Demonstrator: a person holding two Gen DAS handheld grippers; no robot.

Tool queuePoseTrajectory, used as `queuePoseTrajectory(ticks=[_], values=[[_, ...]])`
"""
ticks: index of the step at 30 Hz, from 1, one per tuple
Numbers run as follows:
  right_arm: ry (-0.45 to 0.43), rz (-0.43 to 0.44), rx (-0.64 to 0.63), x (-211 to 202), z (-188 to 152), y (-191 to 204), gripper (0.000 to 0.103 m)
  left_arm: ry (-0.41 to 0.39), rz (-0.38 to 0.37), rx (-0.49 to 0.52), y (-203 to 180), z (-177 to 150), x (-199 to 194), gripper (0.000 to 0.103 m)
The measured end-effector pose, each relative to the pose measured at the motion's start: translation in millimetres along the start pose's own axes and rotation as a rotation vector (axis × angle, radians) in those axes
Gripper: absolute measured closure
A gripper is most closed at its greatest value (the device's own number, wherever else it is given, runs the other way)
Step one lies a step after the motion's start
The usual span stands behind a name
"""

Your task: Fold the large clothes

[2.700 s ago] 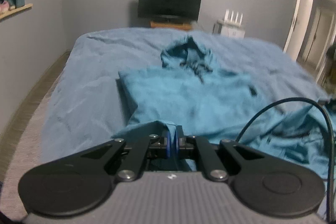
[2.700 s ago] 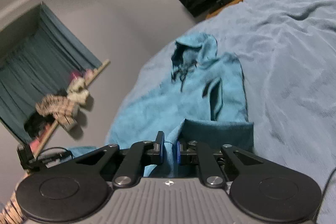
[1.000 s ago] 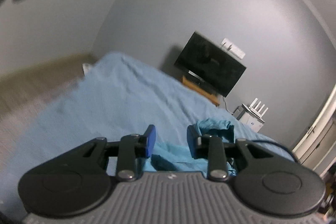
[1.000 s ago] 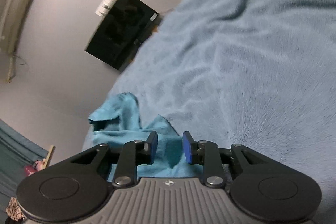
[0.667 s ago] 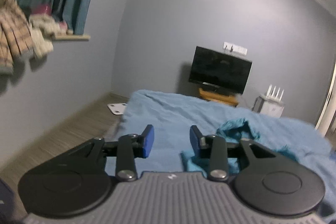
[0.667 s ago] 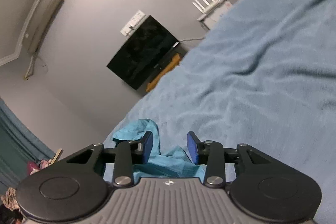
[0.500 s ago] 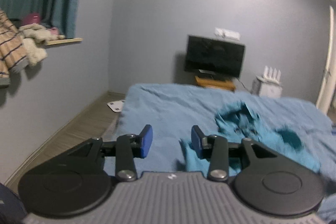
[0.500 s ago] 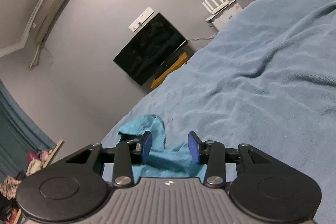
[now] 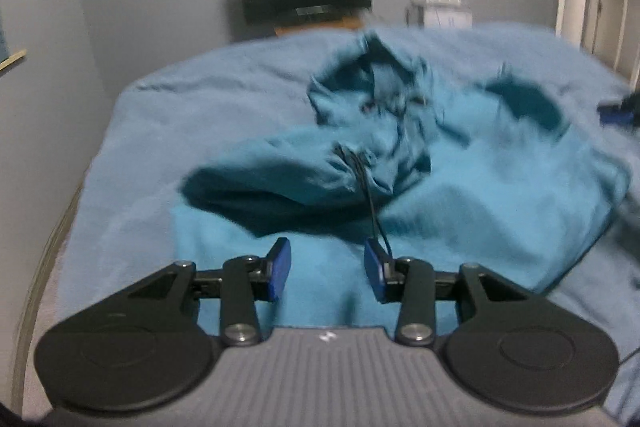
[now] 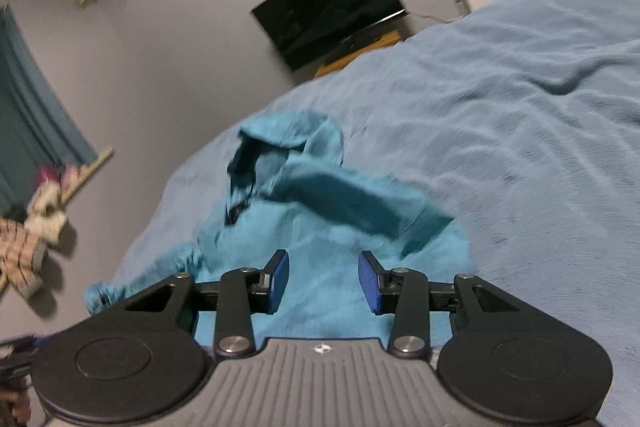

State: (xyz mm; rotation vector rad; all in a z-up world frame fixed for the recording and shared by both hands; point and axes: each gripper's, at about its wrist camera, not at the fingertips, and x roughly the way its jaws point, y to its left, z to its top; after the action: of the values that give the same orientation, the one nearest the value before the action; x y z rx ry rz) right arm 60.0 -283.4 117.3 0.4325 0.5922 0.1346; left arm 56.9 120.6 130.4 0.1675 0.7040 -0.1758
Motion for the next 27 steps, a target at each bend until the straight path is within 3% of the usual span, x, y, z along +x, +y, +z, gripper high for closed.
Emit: queuePoseTrajectory(ticks=[2, 6, 12, 16, 20, 24, 27], values=[[0.027, 0.001, -0.042, 14.8, -1.8, 6.2, 0.060, 0.019, -0.016, 0.017, -4.4, 6.5, 28.6, 0.066], [0.060, -0.014, -0.133, 45.6, 2.8, 18.3, 0.060, -0.020, -0.033, -0.012, -3.2, 32.6, 60.4, 0.068], [0.058, -0.039, -0.194, 94.0, 27.8, 21.9, 0.058, -0.067, 0.044, -0.150, 30.7, 78.4, 101.4, 0.068], [0.063, -0.127, -0.205, 127.1, 41.6, 4.8, 0.058, -0.022, 0.078, -0.235, 57.4, 93.5, 148.0, 0.068], [0.108, -0.230, -0.204, 156.4, 39.9, -21.8, 0.065, 0.095, 0.149, -0.263, 79.2, 92.9, 203.6, 0.070], [0.109, -0.243, -0.216, 164.1, 26.5, -39.6, 0.066, 0.151, 0.145, -0.326, 99.5, 85.7, 236.6, 0.069], [0.093, -0.236, -0.196, 159.3, 21.6, -49.2, 0.067, 0.147, 0.143, -0.338, 103.6, 85.7, 242.9, 0.069]])
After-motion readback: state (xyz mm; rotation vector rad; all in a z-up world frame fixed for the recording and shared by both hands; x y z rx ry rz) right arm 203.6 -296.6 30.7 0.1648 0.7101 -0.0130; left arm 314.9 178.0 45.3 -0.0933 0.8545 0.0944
